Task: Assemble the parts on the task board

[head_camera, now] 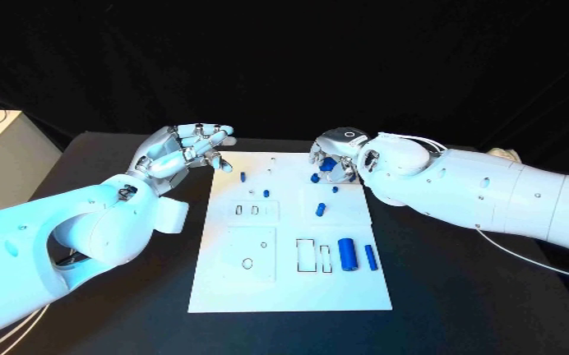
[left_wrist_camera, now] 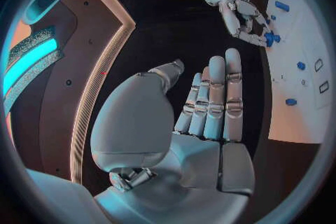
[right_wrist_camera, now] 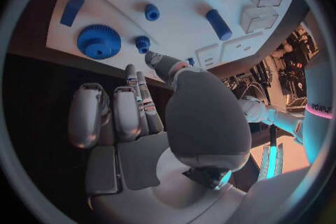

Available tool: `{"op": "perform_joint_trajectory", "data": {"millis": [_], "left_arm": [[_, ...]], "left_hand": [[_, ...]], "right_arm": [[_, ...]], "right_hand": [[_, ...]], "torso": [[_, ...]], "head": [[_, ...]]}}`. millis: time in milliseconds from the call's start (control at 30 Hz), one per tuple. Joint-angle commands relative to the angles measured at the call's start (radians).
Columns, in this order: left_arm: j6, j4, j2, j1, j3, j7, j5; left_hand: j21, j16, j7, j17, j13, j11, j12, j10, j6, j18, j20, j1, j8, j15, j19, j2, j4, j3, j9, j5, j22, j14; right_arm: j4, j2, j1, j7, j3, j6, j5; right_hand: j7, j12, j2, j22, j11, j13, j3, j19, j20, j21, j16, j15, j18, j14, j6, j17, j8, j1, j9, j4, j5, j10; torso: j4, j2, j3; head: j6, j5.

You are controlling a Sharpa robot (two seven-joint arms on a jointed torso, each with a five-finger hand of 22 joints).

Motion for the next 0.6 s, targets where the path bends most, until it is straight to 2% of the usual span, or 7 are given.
{"op": "perform_joint_trajectory", "data": {"millis": [33,300,600], "left_arm": [[0.007,0.005,-0.001,0.003,0.001,0.000,-0.008],[0.003,0.005,-0.003,0.006,0.001,0.002,-0.008],[0.004,0.002,-0.001,0.007,0.001,0.001,-0.008]], "left_hand": [[0.006,0.004,-0.003,0.001,0.001,0.002,-0.004,-0.002,-0.007,0.008,0.001,-0.008,-0.001,0.001,-0.007,-0.002,0.002,0.000,0.001,-0.005,0.002,-0.009],[0.008,0.005,-0.002,0.002,0.001,0.003,-0.004,-0.003,-0.008,0.008,0.002,-0.009,-0.001,0.001,-0.008,-0.002,0.002,0.000,0.001,-0.005,0.002,-0.009],[0.008,0.006,-0.002,0.002,0.001,0.003,-0.004,-0.003,-0.008,0.008,0.002,-0.009,-0.001,0.001,-0.008,-0.002,0.002,0.000,0.002,-0.005,0.003,-0.009]], "right_arm": [[-0.005,0.002,-0.002,-0.021,-0.001,0.044,-0.039],[-0.007,0.002,-0.009,-0.019,-0.003,0.070,-0.055],[-0.006,0.004,-0.012,-0.008,-0.003,0.055,-0.055]], "right_hand": [[-0.001,-0.003,-0.007,0.001,0.001,-0.001,-0.005,-0.002,0.005,0.006,0.007,0.005,-0.014,0.042,-0.005,0.001,-0.002,0.004,0.001,-0.001,-0.006,-0.006],[-0.004,-0.001,-0.002,-0.004,-0.001,0.001,-0.008,-0.005,0.005,0.003,0.015,0.003,-0.013,0.042,0.004,0.008,0.004,0.007,0.006,0.000,-0.005,-0.007],[-0.005,0.003,0.006,0.002,-0.003,0.004,-0.006,-0.004,0.005,0.007,0.021,0.001,-0.013,0.041,0.011,0.011,0.008,0.010,0.011,0.004,-0.001,0.004]], "torso": [[0.0014,0.003,-0.0028],[-0.0018,0.007,-0.0027],[-0.0005,0.011,-0.0027]], "head": [[-0.004,-0.001],[-0.005,0.004],[-0.002,0.004]]}}
